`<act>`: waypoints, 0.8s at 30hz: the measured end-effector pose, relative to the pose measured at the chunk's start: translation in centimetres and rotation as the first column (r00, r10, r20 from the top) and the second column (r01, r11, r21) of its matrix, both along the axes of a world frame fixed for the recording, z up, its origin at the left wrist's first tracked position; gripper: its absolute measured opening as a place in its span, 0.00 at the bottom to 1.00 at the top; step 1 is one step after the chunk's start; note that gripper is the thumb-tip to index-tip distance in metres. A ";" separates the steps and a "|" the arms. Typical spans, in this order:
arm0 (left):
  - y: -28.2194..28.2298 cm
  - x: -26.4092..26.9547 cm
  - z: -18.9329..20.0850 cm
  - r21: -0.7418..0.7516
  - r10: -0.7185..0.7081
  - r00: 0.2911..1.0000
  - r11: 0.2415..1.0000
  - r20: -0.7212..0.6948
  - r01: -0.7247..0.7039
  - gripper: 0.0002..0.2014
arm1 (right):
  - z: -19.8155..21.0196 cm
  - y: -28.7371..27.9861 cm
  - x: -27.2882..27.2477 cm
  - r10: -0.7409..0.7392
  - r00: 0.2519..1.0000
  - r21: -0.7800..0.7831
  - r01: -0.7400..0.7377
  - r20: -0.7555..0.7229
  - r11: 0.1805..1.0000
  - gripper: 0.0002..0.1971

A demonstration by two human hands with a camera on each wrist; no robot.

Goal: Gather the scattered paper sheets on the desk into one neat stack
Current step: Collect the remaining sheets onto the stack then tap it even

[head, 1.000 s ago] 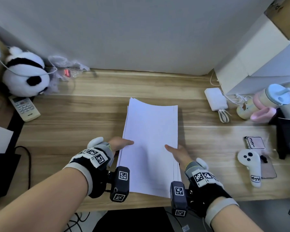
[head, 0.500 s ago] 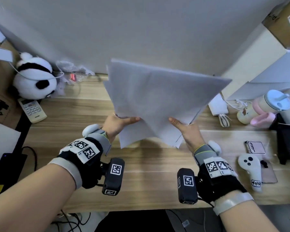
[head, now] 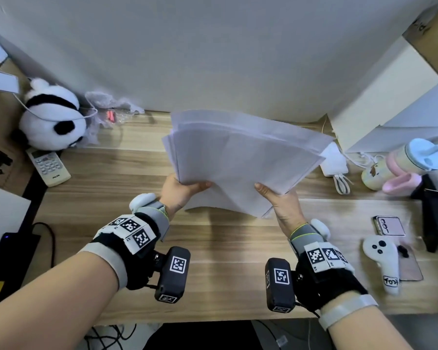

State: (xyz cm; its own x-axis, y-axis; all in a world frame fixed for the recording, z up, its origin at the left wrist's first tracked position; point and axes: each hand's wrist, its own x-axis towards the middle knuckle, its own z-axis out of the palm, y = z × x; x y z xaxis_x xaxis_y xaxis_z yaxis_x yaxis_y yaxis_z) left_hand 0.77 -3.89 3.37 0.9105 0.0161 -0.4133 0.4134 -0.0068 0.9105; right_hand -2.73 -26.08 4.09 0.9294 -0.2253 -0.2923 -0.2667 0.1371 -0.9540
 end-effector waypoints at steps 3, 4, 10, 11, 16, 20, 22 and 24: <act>0.4 0.1 -0.6 0.024 -0.040 0.999 0.999 -0.018 0.040 0.11 | -0.5 -0.2 -0.1 0.005 1.000 -0.001 -0.005 -0.027 1.000 0.10; 0.4 0.0 -0.8 0.025 -0.044 0.999 0.999 -0.026 0.045 0.11 | -0.8 -0.1 -0.1 0.004 0.999 0.002 -0.004 -0.047 1.000 0.10; -0.5 -0.4 -1.2 -0.016 0.000 1.000 1.000 -0.008 0.000 0.12 | -1.5 0.8 0.1 -0.018 0.999 0.067 0.021 -0.042 0.998 0.13; -0.4 -0.3 -1.1 -0.024 -0.002 1.000 1.000 -0.006 0.002 0.12 | -1.5 0.8 0.1 -0.022 0.999 0.076 0.025 -0.044 0.997 0.12; -0.5 -0.2 -1.6 -0.062 0.010 1.000 0.998 -0.009 -0.011 0.14 | -2.2 1.3 0.0 -0.041 0.996 0.027 0.043 -0.085 0.999 0.11; -0.4 0.2 -2.1 -0.030 0.031 0.999 0.999 -0.039 -0.032 0.10 | -2.1 1.6 0.5 -0.081 0.990 -0.076 0.073 -0.118 0.994 0.01; -0.2 0.7 -2.0 0.002 0.020 0.999 1.000 -0.047 -0.020 0.08 | -2.1 1.5 0.8 -0.114 0.986 -0.142 0.096 -0.122 0.985 0.08; 0.1 1.0 -2.0 -0.022 0.010 0.998 1.000 -0.066 -0.012 0.06 | -2.0 1.5 1.0 -0.182 0.972 -0.132 0.163 -0.150 0.978 0.15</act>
State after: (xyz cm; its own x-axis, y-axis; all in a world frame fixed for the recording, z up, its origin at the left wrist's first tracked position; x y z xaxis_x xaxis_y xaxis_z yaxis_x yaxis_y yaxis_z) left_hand 1.73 -3.83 1.42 0.8810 0.0164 -0.4729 0.4726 0.0178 0.8811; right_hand -1.73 -24.55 2.11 0.8166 -0.4198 -0.3961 -0.3997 0.0838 -0.9128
